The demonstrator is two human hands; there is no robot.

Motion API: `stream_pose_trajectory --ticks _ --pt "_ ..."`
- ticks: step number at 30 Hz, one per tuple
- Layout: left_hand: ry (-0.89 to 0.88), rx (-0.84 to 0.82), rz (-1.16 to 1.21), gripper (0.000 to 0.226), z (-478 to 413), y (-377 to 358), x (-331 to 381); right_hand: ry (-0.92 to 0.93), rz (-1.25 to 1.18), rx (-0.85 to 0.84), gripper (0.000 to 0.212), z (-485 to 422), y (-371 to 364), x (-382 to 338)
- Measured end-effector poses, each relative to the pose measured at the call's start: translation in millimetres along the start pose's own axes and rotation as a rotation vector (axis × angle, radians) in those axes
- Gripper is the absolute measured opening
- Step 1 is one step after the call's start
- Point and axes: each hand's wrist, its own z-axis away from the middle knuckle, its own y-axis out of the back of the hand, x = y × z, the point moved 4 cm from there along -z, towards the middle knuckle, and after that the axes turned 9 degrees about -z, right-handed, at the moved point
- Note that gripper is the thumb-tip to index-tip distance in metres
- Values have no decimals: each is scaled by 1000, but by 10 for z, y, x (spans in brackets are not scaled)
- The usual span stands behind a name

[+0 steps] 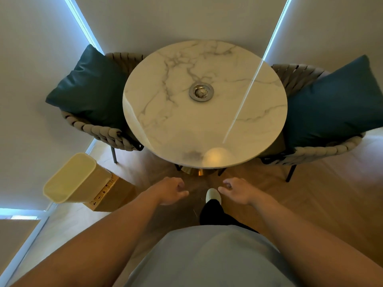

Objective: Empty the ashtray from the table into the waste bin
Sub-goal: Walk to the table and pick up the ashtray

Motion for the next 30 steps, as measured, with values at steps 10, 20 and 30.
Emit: stream_pose_trajectory --ticks 10,20,30 --pt "37 5 72 45 -802 797 300 85 80 -76 66 -755 917 -320" --pt "102 -7 66 50 -1267 1387 318 127 95 -91 68 -1341 1527 -574" --pt "21 -31 60 50 -1810 2004 7 68 77 -17 65 -1779 1864 -1029"
